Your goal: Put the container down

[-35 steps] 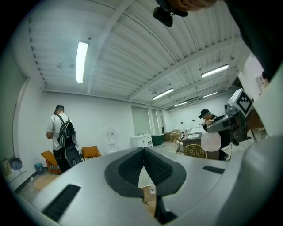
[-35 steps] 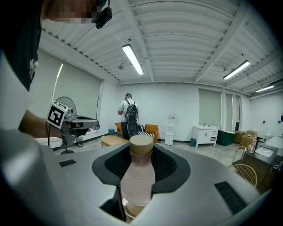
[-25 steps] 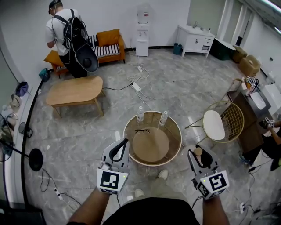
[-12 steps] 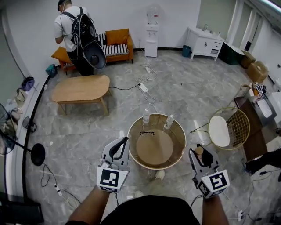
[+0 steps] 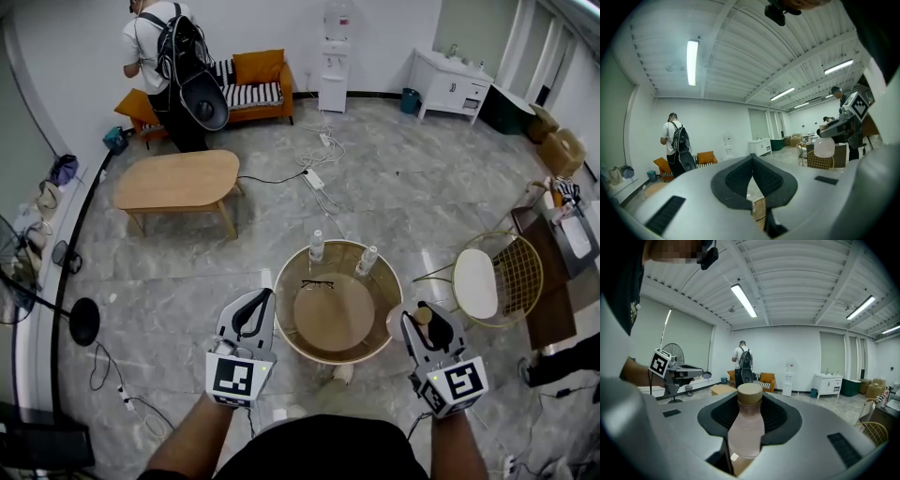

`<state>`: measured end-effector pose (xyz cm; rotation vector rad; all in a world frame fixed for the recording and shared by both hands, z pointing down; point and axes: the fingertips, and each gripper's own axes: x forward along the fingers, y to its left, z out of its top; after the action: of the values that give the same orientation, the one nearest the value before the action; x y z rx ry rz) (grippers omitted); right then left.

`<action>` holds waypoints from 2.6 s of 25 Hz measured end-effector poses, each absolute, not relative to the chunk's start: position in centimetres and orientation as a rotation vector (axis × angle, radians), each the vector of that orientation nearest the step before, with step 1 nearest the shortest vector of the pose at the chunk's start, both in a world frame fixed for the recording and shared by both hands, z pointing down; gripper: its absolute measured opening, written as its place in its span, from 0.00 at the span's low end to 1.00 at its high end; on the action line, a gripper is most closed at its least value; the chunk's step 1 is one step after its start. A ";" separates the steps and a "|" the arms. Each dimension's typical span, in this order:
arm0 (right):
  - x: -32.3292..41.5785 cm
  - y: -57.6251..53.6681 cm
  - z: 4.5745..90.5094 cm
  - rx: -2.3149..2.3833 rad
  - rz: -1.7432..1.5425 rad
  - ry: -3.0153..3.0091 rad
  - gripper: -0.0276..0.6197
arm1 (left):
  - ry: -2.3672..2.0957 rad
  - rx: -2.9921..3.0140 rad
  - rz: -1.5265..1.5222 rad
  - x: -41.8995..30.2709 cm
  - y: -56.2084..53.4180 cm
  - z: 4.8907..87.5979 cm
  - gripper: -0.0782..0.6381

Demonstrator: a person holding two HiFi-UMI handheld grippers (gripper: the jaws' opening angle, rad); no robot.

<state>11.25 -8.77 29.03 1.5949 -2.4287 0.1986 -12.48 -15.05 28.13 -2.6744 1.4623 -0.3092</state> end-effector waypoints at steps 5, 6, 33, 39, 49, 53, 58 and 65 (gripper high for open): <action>11.4 -10.5 29.7 1.576 0.233 -2.449 0.27 | 1.459 -2.684 -0.330 -11.9 -16.4 29.2 0.13; 11.4 -10.9 29.7 1.572 0.233 -2.446 0.27 | 1.457 -2.682 -0.335 -11.8 -16.7 29.2 0.13; 10.9 -17.4 37.1 1.450 0.378 -2.414 0.27 | 1.503 -2.709 -0.372 -11.0 -22.5 34.3 0.13; 10.8 -17.7 39.1 1.441 0.429 -2.389 0.27 | 1.487 -2.718 -0.403 -10.9 -22.6 35.4 0.13; 11.5 -18.9 42.8 1.425 0.469 -2.356 0.27 | 1.477 -2.737 -0.441 -10.1 -23.0 37.6 0.13; 11.6 -19.3 44.5 1.402 0.479 -2.355 0.27 | 1.484 -2.741 -0.457 -10.0 -23.5 38.6 0.13; 12.0 -19.6 46.5 1.393 0.513 -2.331 0.27 | 1.475 -2.745 -0.462 -9.3 -23.7 39.3 0.13; 11.8 -20.2 48.8 1.368 0.547 -2.307 0.27 | 1.464 -2.757 -0.494 -9.1 -23.9 40.5 0.13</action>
<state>11.80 -20.20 48.84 1.3682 -2.3075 0.5465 -9.09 -23.94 40.49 -2.7568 1.4645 -0.4943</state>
